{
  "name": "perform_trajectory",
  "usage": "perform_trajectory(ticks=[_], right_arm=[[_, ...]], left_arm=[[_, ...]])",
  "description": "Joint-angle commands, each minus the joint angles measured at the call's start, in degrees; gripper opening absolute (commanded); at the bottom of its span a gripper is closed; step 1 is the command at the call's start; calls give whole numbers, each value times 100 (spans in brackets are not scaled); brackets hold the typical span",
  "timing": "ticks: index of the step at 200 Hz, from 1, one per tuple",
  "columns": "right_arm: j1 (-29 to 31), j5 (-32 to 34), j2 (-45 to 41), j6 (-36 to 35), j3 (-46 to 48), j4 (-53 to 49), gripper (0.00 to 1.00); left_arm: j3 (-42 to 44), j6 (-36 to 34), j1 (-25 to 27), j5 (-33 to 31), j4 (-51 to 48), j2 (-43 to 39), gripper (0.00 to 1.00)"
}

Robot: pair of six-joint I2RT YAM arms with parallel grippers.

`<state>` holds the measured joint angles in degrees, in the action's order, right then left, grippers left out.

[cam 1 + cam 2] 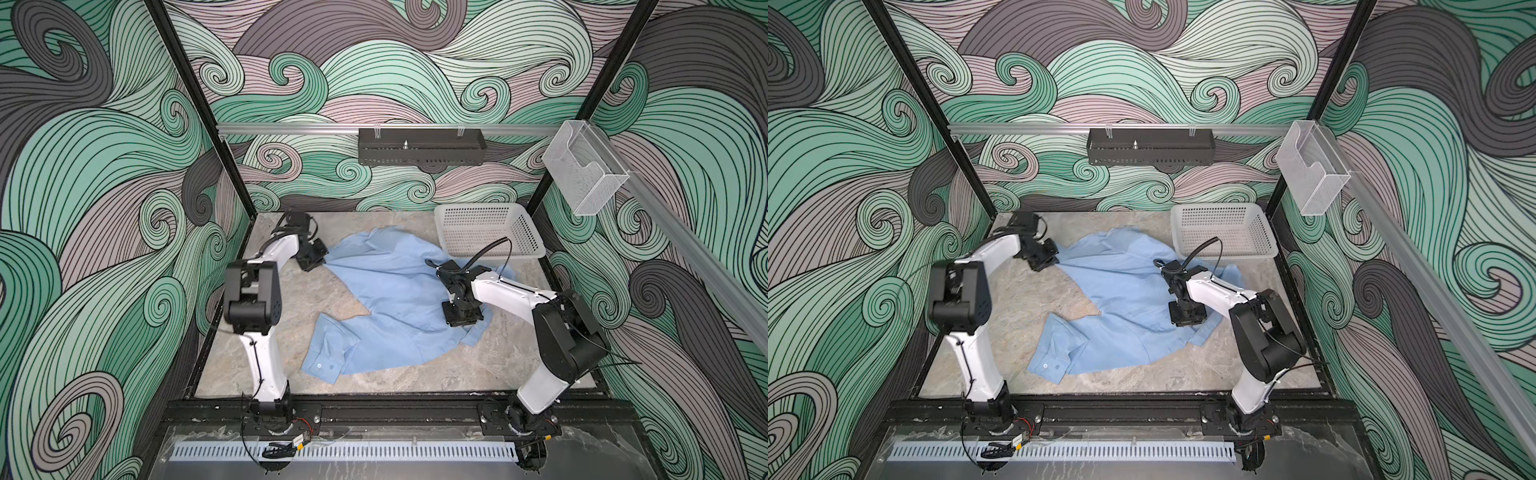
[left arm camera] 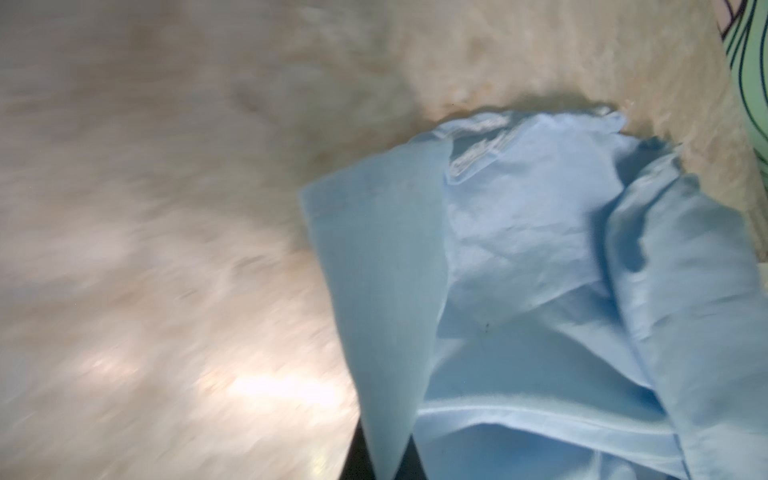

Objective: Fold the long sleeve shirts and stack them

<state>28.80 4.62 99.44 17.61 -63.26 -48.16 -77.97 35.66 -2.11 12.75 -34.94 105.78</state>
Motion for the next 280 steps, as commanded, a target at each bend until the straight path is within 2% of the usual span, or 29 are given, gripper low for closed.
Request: perform_trajectory(ticks=[1, 25, 49, 59, 63, 73, 81, 92, 104, 120, 134, 147, 168, 193, 227, 244, 280], right_arm=[[116, 131, 383, -619, -477, -216, 32], [290, 81, 693, -978, -919, -343, 31], [525, 90, 623, -1175, -977, -354, 31], [628, 68, 451, -1204, -948, -362, 31], [664, 54, 351, -1203, -928, -357, 32], [763, 59, 68, -1107, -891, -365, 36], [808, 12, -207, -971, -857, -382, 44], [864, -85, -589, -682, -782, -384, 54], [896, -100, -905, -280, -673, -402, 59], [895, -185, -1138, 147, -481, -434, 63], [871, -130, -1144, 476, -263, -387, 64], [836, -233, -1013, 658, -80, -264, 64], [821, -383, -740, 897, 138, 56, 62], [777, -360, -525, 1012, 267, 271, 60], [612, -80, -286, 653, 446, 291, 58], [582, 96, -151, 290, 455, 122, 57], [488, 284, -94, -223, 560, -55, 58]], left_arm=[[1121, 317, -195, -654, 104, -1031, 0], [2135, 465, -310, -1241, -202, -2064, 0], [2929, 533, -497, -1339, -300, -3017, 1], [3102, 460, -526, -1315, -318, -3296, 10], [3133, 452, -543, -1295, -346, -3393, 17], [3161, 377, -554, -1222, -364, -3614, 41], [3128, 288, -554, -1102, -339, -3741, 53], [2941, 226, -554, -991, -425, -3863, 60], [2634, 22, -554, -852, -534, -3958, 64], [2315, -107, -547, -862, -436, -3927, 64], [2170, -240, -530, -759, -112, -3630, 58], [1800, -354, -483, -444, -139, -2955, 50], [856, -461, -245, -23, -778, -1486, 39], [742, -232, 19, -17, -408, -668, 31], [803, -18, 119, 10, -240, 84, 27], [827, 71, 85, -287, -412, 322, 26], [924, 227, -560, -432, -466, 427, 26]])
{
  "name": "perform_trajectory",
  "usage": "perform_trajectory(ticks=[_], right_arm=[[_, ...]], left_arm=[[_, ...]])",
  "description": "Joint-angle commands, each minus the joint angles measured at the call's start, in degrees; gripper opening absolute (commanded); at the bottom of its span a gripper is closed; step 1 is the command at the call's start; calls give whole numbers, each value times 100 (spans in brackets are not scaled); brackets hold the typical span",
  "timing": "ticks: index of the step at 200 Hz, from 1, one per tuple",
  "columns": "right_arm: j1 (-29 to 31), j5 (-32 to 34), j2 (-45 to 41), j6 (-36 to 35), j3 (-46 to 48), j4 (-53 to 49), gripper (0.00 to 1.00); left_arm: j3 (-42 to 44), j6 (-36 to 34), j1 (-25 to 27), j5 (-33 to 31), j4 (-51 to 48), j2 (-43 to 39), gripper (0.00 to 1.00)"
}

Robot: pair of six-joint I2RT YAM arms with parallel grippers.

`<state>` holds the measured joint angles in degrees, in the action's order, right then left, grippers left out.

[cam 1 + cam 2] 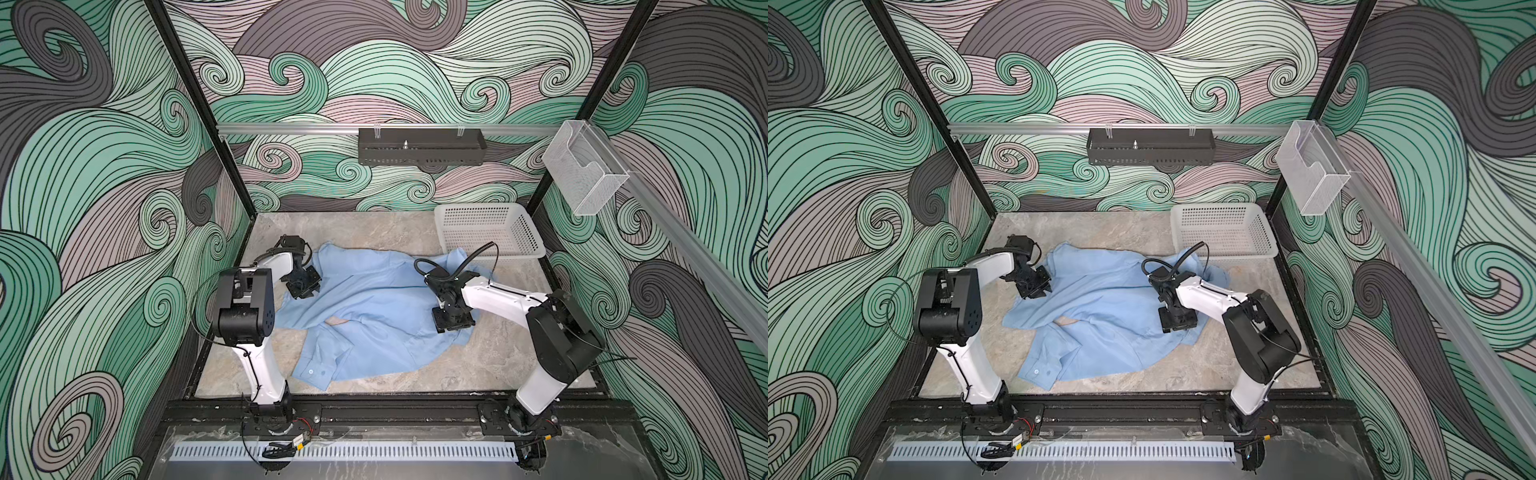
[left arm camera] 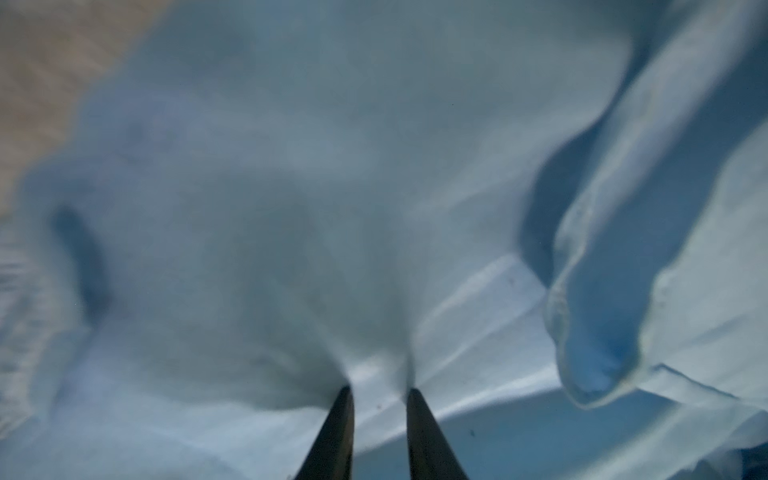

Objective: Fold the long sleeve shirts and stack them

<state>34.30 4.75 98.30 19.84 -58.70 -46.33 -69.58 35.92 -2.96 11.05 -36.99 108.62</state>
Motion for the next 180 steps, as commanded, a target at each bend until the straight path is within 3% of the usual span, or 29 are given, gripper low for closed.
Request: perform_trajectory(ticks=[1, 27, 69, 107, 142, 180], right_arm=[[-68, 276, 12, -454, 108, -242, 58], [-158, 468, 1, -550, 268, -261, 58], [-328, 497, -81, -754, 36, -236, 58], [-445, 513, 197, -1090, -639, -142, 58], [-712, 691, 588, -1518, -1133, 40, 57], [-396, -323, 53, -1202, -1166, 425, 56]], left_arm=[[85, 202, -494, -261, -267, 142, 26], [9, 148, -848, -211, -310, 94, 27], [118, 92, -838, 134, -349, -101, 28], [554, -159, -780, 327, -581, -959, 30], [677, -482, -991, 47, -1054, -1698, 36], [385, -503, -1007, 641, -772, -1551, 37]])
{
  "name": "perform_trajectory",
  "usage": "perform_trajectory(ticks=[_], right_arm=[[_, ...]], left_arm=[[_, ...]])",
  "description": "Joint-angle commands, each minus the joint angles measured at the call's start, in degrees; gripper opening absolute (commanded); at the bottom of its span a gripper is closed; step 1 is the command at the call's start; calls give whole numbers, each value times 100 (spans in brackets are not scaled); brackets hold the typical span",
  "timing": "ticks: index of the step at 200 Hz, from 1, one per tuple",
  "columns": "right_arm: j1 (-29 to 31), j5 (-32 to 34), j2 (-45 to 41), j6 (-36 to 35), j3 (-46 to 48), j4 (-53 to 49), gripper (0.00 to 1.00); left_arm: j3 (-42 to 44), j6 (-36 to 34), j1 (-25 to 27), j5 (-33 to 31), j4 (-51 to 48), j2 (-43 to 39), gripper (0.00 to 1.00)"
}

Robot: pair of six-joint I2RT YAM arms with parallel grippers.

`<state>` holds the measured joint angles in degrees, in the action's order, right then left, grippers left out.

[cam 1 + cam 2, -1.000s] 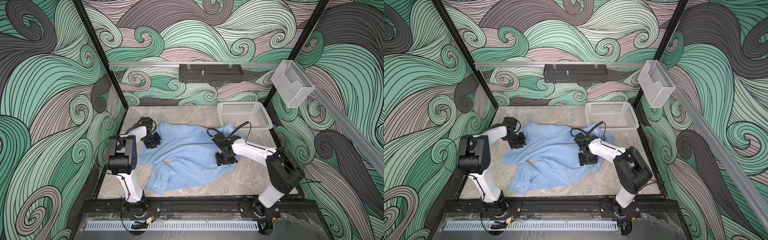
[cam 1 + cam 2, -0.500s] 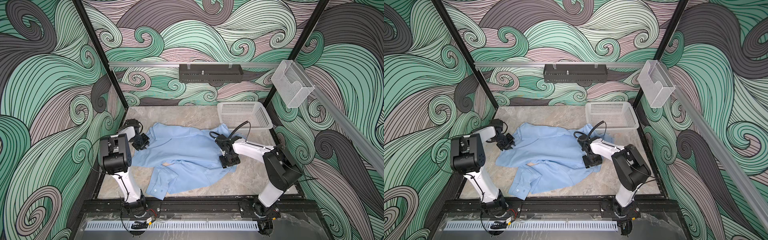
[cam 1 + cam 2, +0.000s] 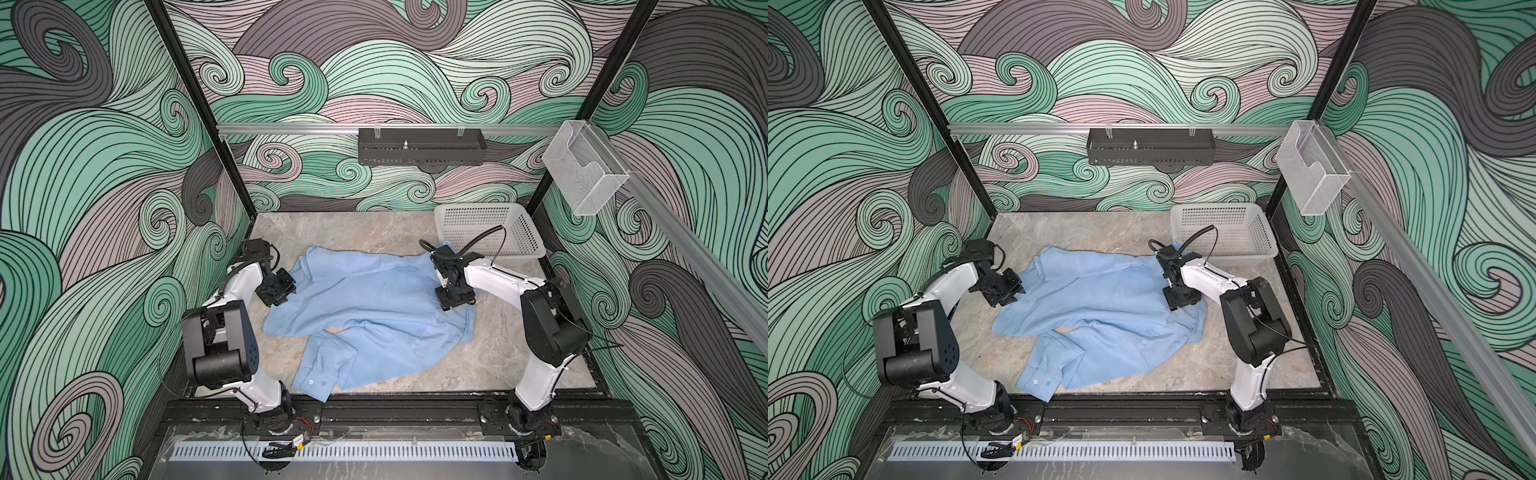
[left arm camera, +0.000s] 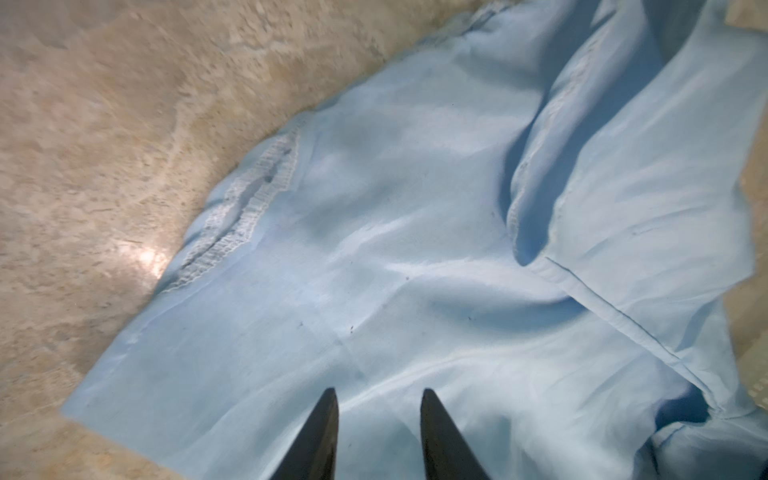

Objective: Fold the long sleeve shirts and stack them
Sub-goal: 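Pull the shirt edges with both grippers to flatten it on the table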

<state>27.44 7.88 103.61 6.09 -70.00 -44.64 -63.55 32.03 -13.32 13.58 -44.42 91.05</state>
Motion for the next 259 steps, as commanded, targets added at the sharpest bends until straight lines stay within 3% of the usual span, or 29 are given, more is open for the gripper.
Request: perform_trajectory(ticks=[1, 19, 60, 72, 95, 126, 151, 176, 204, 259], right_arm=[[307, -655, -502, 217, -29, 264, 56], [626, -848, -872, 1346, 91, 302, 60], [1367, -74, -2106, 4268, 1606, 1001, 64], [1404, 91, -2210, 4807, 1915, 937, 67], [1326, 171, -2078, 5184, 2284, 983, 71], [1004, -114, -1466, 5247, 2471, 1329, 69], [575, -28, -1053, 4902, 2449, 1329, 66], [-31, 198, -885, 4290, 2189, 1177, 64], [-441, 465, -428, 3331, 1402, 1067, 63], [-512, 15, 701, 1877, -127, 894, 61]], left_arm=[[-232, -103, 39, 393, -17, 222, 37], [-641, -30, 329, 425, 47, 606, 36], [-1287, -152, 910, 189, -269, 1504, 35], [-1300, -186, 919, 149, -292, 1713, 35], [-1412, -254, 910, -6, -419, 2073, 36], [-1689, -294, 895, -127, -636, 2584, 36], [-2109, -331, 791, -376, -905, 2892, 37], [-2594, -463, 652, -618, -1248, 3180, 38], [-2752, -600, 611, -390, -1420, 3483, 40], [-2426, -609, 656, 27, -1281, 3476, 42]])
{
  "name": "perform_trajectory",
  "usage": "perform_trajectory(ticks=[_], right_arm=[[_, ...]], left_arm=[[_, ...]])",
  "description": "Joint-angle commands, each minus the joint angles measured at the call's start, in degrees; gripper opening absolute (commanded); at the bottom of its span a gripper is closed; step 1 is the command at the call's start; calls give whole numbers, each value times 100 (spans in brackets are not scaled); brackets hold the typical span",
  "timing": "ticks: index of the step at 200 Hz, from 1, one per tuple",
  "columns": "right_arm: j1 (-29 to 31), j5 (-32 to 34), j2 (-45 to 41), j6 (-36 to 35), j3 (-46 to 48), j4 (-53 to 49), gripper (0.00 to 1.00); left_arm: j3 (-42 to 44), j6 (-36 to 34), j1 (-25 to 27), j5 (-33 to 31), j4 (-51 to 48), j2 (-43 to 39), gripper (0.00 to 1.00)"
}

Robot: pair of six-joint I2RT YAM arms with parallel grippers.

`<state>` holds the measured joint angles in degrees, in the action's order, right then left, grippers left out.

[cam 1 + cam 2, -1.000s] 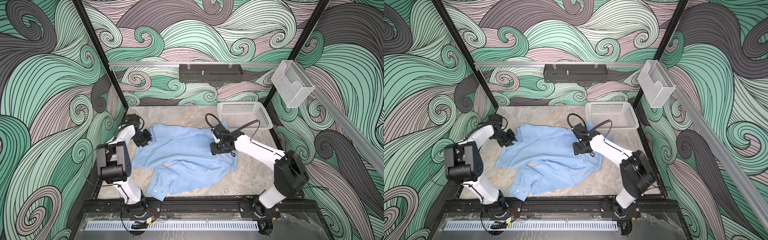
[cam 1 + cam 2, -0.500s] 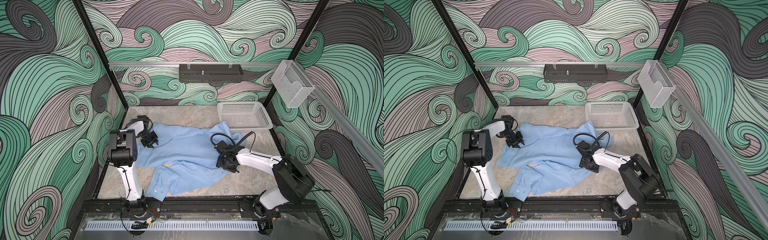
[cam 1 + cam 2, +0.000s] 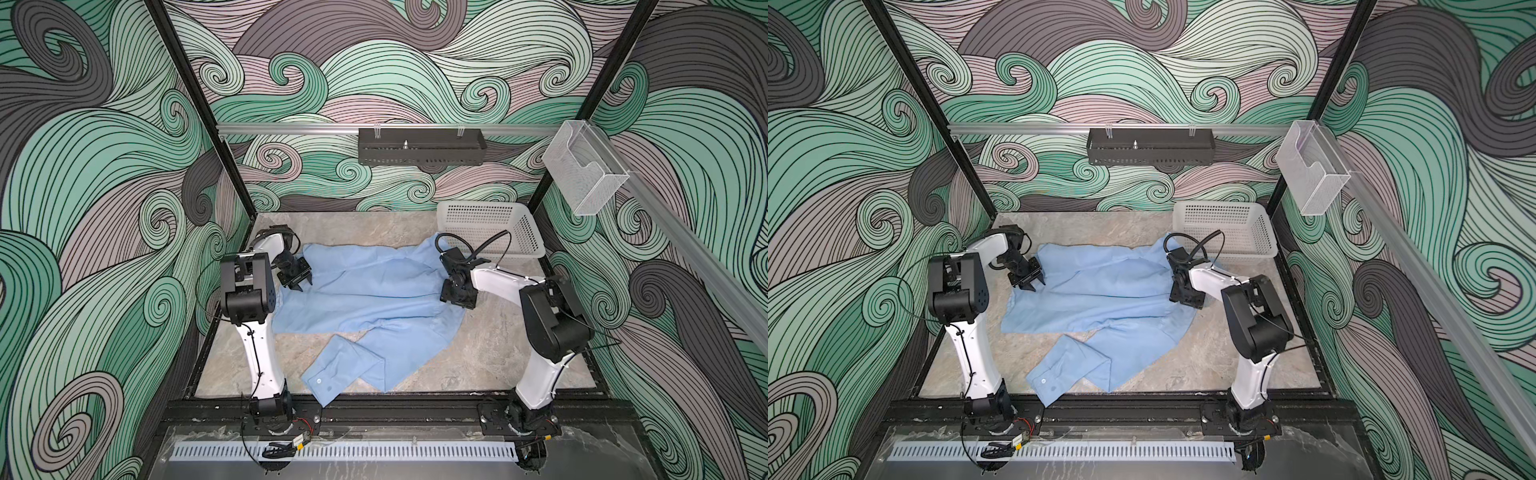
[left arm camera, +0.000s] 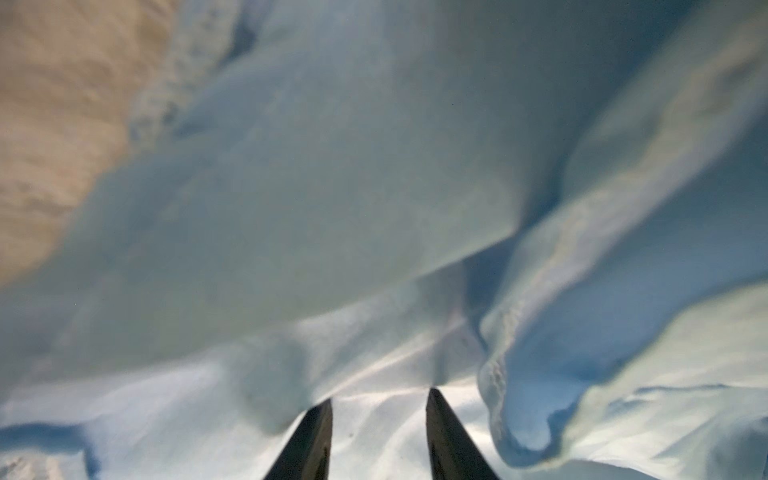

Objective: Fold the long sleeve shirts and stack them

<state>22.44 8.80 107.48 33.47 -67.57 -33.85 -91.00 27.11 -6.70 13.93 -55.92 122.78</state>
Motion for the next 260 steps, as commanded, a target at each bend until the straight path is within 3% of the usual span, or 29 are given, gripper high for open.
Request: perform_trajectory(ticks=[1, 52, 86, 112, 152, 228, 260], right_arm=[[-11, -87, 325, -879, -388, -185, 61], [47, -410, 739, -1522, -1105, -477, 59], [508, -170, -366, -1815, -916, -685, 66], [854, 138, -1108, -1556, -821, -1015, 74], [1166, -459, -1115, -932, -587, -1031, 69], [1351, -856, -236, -806, -267, -634, 70], [1351, -789, 9, -850, -172, -554, 68]], left_arm=[[328, -118, -11, -2, -131, 296, 42], [1369, -37, -349, 345, 259, -347, 44], [1157, 145, -184, 552, 634, -1485, 54], [768, 554, -77, 433, 733, -1857, 59], [827, 1085, -43, 184, 1078, -1405, 57], [904, 1210, -51, -295, 1063, -1102, 64], [901, 1427, -7, -94, 1332, -889, 56]])
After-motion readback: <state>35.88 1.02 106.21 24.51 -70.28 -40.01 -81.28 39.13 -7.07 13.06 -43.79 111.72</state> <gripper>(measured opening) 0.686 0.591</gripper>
